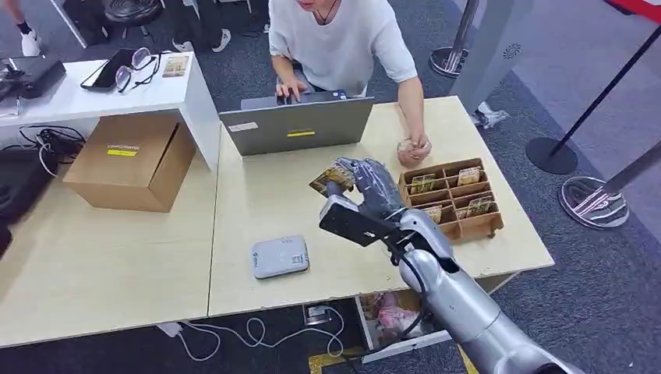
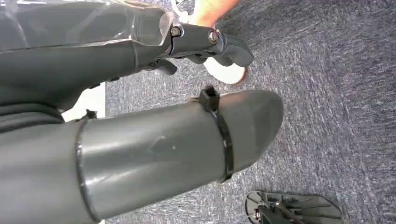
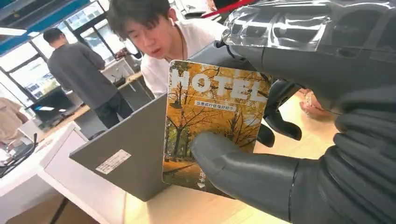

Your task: Pass the card to the sensor for recognition and then transmit it.

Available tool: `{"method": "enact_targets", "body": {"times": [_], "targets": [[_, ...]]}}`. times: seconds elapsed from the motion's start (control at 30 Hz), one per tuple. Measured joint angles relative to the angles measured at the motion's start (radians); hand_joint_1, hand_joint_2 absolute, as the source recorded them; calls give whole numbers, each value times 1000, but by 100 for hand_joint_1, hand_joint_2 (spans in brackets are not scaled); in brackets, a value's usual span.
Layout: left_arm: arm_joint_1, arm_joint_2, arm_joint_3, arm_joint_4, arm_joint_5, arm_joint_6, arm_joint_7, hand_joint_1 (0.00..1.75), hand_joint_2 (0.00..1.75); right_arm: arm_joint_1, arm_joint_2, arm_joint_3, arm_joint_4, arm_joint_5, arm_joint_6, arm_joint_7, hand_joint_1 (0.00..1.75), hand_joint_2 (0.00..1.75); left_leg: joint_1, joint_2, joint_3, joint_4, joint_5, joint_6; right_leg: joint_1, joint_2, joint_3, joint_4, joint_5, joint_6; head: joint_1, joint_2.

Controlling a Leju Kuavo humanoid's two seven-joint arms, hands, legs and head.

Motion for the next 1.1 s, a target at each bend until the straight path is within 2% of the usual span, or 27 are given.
{"method": "enact_targets", "body": {"times": [0.1, 0.33, 0.7, 0.87, 1.1], "targets": [[0, 0, 0, 0, -4, -7, 4, 0, 0, 3, -2, -6, -5, -58, 65, 41, 175, 175, 0, 0, 0, 0, 0, 0, 0, 0, 0, 0, 0, 0, 0, 0], [0, 5, -6, 0, -16, -26, 10, 0, 0, 8, -7, -10, 0, -177, 165, 141, 175, 175, 0, 0, 0, 0, 0, 0, 0, 0, 0, 0, 0, 0, 0, 0], [0, 6, -11, 0, -20, -28, 11, 0, 0, 13, -8, -18, 10, -205, 185, 156, 175, 175, 0, 0, 0, 0, 0, 0, 0, 0, 0, 0, 0, 0, 0, 0], [0, 6, -13, 0, -26, -29, 14, 0, 0, 6, -7, -21, 38, -276, 232, 163, 175, 175, 0, 0, -1, 0, 0, 0, 0, 0, 0, 0, 0, 0, 0, 0], [0, 7, -13, 0, -26, -29, 14, 0, 0, 2, -6, -20, 44, -279, 234, 161, 175, 175, 0, 0, -1, 0, 0, 0, 0, 0, 0, 0, 0, 0, 0, 0]]}}
